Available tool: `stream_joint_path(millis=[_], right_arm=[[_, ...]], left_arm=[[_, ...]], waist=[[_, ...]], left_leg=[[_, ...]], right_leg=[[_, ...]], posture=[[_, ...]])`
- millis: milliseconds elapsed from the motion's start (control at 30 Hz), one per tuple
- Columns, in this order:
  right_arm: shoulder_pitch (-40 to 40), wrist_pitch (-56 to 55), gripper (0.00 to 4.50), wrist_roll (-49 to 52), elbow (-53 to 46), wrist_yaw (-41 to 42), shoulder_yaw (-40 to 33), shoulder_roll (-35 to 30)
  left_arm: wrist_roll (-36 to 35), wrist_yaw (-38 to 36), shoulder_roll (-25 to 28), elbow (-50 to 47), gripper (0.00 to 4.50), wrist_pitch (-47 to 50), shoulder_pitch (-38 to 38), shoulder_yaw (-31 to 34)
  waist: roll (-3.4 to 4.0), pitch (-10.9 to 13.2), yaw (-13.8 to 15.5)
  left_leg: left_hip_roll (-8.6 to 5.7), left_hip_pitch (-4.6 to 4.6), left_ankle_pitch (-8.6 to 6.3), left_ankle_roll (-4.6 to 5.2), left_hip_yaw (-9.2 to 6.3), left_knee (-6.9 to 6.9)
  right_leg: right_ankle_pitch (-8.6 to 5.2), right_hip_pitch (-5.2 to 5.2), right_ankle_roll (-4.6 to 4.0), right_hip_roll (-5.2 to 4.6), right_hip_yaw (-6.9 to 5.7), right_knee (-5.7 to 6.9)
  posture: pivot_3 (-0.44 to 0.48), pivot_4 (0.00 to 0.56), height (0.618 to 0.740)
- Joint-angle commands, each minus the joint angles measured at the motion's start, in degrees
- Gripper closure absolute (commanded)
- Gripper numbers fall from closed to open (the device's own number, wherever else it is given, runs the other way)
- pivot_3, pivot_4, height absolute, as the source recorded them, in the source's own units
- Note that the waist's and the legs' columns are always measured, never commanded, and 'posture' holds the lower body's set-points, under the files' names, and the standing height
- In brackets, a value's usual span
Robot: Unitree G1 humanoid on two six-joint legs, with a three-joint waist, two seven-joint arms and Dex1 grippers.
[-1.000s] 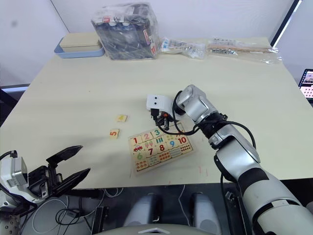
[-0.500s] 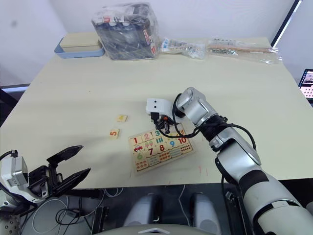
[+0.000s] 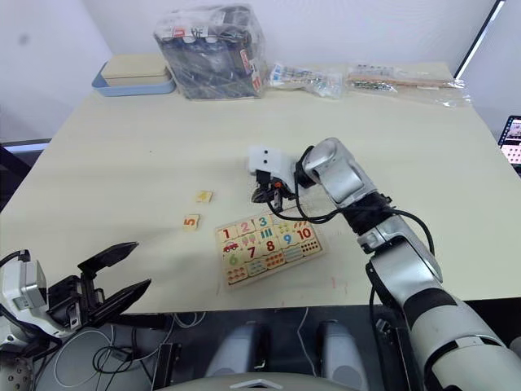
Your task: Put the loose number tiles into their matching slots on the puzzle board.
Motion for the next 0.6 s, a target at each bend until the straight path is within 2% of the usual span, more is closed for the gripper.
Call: stream_joint_path(millis=[33, 100, 200, 400, 500, 533, 567, 600], right_arm=[[7.81, -2.22, 4.45, 8.53, -10.93, -2.19, -7.91, -0.20], [13.34, 0.74, 4.45, 14.90, -17.60, -1.40, -12.01, -0.91], [20.60, -0.26, 4.45, 18.13, -25.62, -2.84, -15.56, -4.05], [29.99, 2.37, 4.45, 24.82, -33.95, -4.00, -21.53, -11.36], [33.28, 3.40, 3.60, 27.74, -36.10, -4.31, -25.24, -13.89], [36.65, 1.98, 3.09, 28.75, -37.17, -3.48, -27.89, -15.58], [39.83, 0.27, 2.86, 29.20, -37.96, -2.71, -30.07, -17.13], [42.48, -1.22, 2.17, 29.62, -38.60, -2.19, -31.64, -18.45]], left_arm=[[0.42, 0.91, 0.00, -1.63, 0.00, -0.20, 0.10, -0.09], [0.61, 1.39, -0.25, -1.57, 0.00, -0.20, 0.18, -0.18], [0.84, 1.91, -0.50, -1.55, 0.00, -0.13, 0.19, -0.35], [1.29, 3.07, -0.91, -1.36, 0.00, 0.03, -0.22, -1.07], [1.33, 3.09, -0.77, -1.05, 0.00, 0.14, -0.30, -1.11], [1.43, 3.05, -0.51, -0.57, 0.00, 0.23, -0.52, -1.09], [1.56, 2.96, -0.28, -0.05, 0.00, 0.26, -0.71, -1.05], [1.67, 2.85, -0.10, 0.42, 0.00, 0.26, -0.85, -1.02]], waist=[[-0.12, -0.07, 0.04], [-0.13, -0.08, 0.11], [-0.10, -0.06, 0.14], [-0.15, -0.09, 0.15], [-0.15, -0.09, 0.21], [-0.14, -0.08, 0.17], [-0.19, -0.11, 0.80], [-0.22, -0.13, 0.96]], left_leg=[[0.00, 0.00, 0.00, 0.00, 0.02, 0.00], [0.00, 0.00, 0.00, 0.00, 0.04, -0.01], [0.00, -0.01, 0.00, 0.00, 0.05, -0.01], [0.02, 0.03, 0.00, 0.01, 0.04, 0.00], [0.03, 0.03, 0.00, 0.01, 0.05, -0.01], [0.02, 0.02, 0.00, 0.01, 0.06, -0.01], [0.02, 0.02, 0.00, 0.01, 0.10, -0.01], [0.00, 0.01, 0.00, 0.01, -0.03, -0.01]], right_leg=[[0.00, 0.02, 0.00, 0.00, 0.01, 0.00], [0.00, 0.03, 0.00, -0.01, 0.04, 0.01], [0.00, 0.04, 0.01, -0.02, 0.04, 0.01], [-0.01, 0.04, 0.01, 0.00, 0.05, 0.01], [-0.01, 0.05, 0.01, 0.02, 0.07, 0.00], [-0.01, 0.05, 0.01, 0.02, 0.07, 0.00], [-0.01, 0.05, 0.01, 0.01, 0.11, -0.02], [-0.03, 0.10, 0.02, 0.01, 0.00, -0.05]], posture=[[0.000, 0.150, 0.740], [0.000, 0.150, 0.740], [0.000, 0.150, 0.740], [0.000, 0.150, 0.740], [0.000, 0.150, 0.740], [0.000, 0.150, 0.740], [0.000, 0.150, 0.740], [0.000, 0.150, 0.740]])
